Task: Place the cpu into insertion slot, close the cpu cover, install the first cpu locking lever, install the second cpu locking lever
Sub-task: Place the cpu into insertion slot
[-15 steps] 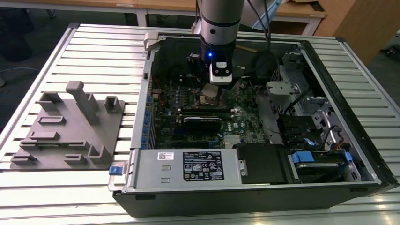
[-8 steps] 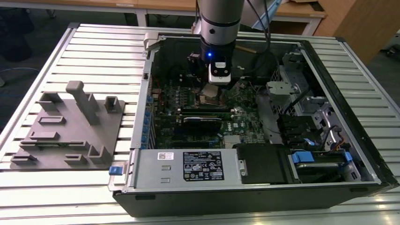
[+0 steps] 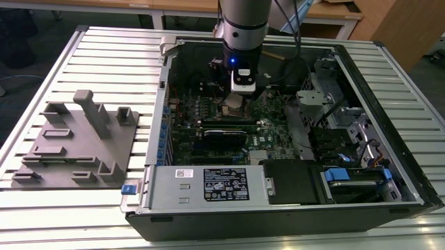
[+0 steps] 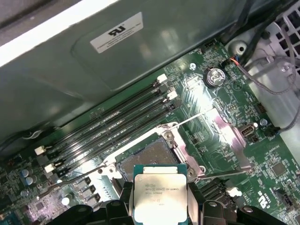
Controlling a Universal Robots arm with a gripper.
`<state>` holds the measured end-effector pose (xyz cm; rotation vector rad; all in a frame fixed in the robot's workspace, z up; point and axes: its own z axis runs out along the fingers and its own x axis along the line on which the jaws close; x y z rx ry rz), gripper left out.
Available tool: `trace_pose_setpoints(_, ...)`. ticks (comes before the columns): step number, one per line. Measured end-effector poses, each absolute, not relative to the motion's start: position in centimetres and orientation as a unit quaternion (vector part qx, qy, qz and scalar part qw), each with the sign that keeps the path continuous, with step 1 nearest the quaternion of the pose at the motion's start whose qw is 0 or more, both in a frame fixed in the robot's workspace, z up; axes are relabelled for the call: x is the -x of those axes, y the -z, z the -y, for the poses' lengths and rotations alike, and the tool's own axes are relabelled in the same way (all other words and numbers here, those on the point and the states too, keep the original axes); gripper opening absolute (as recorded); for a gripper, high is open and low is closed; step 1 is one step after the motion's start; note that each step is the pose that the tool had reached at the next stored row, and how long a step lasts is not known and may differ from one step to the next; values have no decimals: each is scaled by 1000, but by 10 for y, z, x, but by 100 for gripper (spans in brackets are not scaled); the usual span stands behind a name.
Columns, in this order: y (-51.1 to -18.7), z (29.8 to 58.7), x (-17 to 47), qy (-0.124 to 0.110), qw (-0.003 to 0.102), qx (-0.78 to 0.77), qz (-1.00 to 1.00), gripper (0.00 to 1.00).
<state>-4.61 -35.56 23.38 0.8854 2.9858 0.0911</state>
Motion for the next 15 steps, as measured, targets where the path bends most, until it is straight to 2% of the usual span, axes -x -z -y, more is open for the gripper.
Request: trace_pose_setpoints(15, -234, 356, 46, -29, 13, -297, -954, 54)
